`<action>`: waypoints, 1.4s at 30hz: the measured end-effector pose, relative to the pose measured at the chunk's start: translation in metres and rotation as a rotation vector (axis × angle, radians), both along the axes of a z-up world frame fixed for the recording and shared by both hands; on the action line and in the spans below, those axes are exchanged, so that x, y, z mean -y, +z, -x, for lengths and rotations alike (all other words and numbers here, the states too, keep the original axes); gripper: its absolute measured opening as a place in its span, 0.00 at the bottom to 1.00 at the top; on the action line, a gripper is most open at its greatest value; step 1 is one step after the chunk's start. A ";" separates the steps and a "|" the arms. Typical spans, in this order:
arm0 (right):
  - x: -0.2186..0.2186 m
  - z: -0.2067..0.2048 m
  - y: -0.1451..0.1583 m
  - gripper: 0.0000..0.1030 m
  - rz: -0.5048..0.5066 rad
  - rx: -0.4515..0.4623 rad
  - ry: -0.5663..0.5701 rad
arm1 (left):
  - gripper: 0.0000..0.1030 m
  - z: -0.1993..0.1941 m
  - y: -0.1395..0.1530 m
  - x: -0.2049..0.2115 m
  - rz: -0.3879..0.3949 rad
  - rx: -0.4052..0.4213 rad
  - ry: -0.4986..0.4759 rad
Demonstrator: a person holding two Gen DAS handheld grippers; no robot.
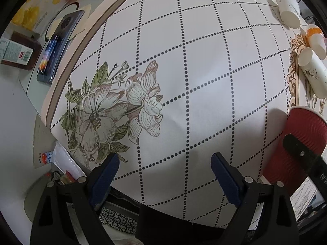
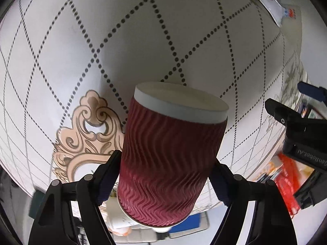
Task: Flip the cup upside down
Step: 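Roll the right tool to turn the red cup rim-down, then carry the inverted red cup with the right tool back over the table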
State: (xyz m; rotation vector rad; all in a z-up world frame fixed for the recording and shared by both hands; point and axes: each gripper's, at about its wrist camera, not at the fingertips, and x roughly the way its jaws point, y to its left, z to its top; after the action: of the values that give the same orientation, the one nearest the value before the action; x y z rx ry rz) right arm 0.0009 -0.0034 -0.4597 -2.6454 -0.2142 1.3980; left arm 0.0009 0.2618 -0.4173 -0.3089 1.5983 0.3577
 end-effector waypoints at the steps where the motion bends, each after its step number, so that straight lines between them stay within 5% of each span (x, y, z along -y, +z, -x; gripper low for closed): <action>1: -0.003 0.002 0.002 0.79 -0.006 -0.004 -0.026 | 0.90 -0.002 0.001 0.002 0.000 0.001 -0.004; 13: -0.038 0.001 0.024 0.78 -0.123 -0.066 -0.372 | 0.89 -0.034 0.026 0.030 -0.009 0.017 -0.058; 27: -0.068 -0.055 0.054 0.78 -0.301 -0.214 -1.020 | 0.89 -0.054 0.039 0.056 0.052 0.031 -0.106; 42: -0.029 -0.115 0.067 0.78 -0.509 -0.313 -1.718 | 0.89 -0.076 0.046 0.122 0.087 0.026 -0.170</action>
State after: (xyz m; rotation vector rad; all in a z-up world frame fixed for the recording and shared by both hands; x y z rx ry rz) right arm 0.1163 0.0252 -0.3925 -1.1958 1.2061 0.7821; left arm 0.0772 0.1402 -0.3717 -0.2408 1.6045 0.1538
